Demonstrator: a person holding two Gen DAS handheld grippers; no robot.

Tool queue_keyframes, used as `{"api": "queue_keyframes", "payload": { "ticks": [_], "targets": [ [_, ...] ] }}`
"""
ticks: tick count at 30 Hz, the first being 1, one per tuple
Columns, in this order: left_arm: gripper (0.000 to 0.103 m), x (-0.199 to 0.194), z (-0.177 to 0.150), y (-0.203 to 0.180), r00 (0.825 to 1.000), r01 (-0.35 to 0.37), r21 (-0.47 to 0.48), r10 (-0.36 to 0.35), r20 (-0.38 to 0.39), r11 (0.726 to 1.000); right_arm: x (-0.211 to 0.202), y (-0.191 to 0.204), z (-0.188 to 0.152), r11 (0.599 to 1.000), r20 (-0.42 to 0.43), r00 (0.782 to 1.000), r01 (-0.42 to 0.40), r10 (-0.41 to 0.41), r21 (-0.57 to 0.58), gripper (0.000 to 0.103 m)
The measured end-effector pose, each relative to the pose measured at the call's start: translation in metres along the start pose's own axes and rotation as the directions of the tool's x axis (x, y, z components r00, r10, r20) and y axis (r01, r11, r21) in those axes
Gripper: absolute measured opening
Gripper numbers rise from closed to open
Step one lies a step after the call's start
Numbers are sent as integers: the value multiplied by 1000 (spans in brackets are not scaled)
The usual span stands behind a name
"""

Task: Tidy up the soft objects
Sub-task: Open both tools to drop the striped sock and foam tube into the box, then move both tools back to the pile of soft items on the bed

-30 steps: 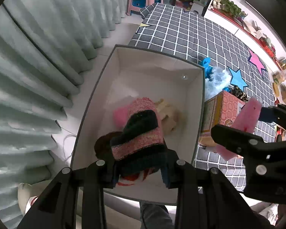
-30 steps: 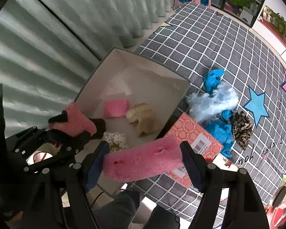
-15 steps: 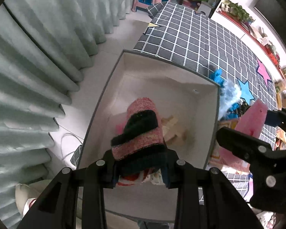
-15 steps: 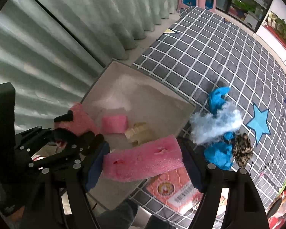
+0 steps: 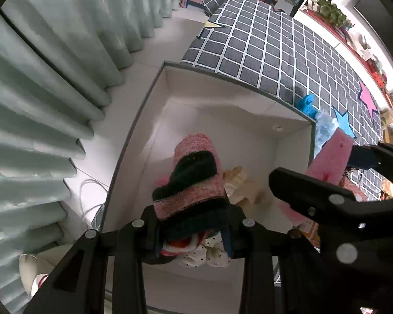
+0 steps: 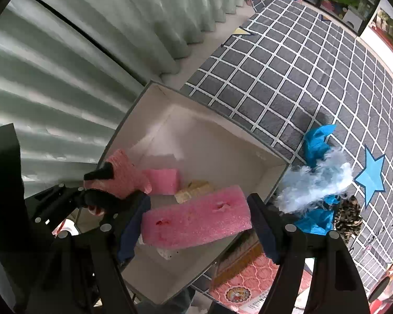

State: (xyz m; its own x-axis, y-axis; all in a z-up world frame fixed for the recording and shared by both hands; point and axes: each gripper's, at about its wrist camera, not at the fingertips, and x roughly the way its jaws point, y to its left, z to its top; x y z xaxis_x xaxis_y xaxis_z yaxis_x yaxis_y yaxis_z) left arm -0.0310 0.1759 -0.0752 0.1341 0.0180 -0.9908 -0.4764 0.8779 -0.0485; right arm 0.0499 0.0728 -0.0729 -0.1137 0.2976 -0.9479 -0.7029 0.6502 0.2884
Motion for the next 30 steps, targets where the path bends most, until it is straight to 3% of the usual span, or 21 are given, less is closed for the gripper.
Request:
{"api": "queue_keyframes", "payload": {
  "ticks": [12, 15, 16, 17, 21, 23, 30],
  "targets": [
    [42, 7, -4, -1, 999, 20, -2, -20, -25, 1000, 13, -5, 1, 997, -30, 997, -65, 66, 39, 78],
    [59, 6, -5, -4, 999, 20, 8, -20, -25, 1000, 9, -5, 0, 997, -10, 998, -63, 63, 38, 79],
    [70, 5, -4, -5, 1000, 20, 11, -19, -23, 1000, 7, -6, 0, 997, -3, 998, -65, 65, 43, 82],
    [78, 3, -4, -6, 1000, 23, 11, -23, -16, 1000, 6, -8, 0, 996, 3, 997, -72, 72, 49, 92],
    [86, -1, -2, -7, 999, 47, 0, -47, 3, 999, 0, -13, -1, 995, 25, 997, -81, 79, 61, 95],
    [102, -1, -2, -8, 998, 59, -7, -59, 10, 998, -4, -17, -1, 994, 34, 996, -80, 78, 72, 95],
    [103, -4, -1, -14, 996, 85, -17, -85, 19, 996, -28, -38, -3, 985, 66, 992, -114, 107, 129, 95]
  ]
}}
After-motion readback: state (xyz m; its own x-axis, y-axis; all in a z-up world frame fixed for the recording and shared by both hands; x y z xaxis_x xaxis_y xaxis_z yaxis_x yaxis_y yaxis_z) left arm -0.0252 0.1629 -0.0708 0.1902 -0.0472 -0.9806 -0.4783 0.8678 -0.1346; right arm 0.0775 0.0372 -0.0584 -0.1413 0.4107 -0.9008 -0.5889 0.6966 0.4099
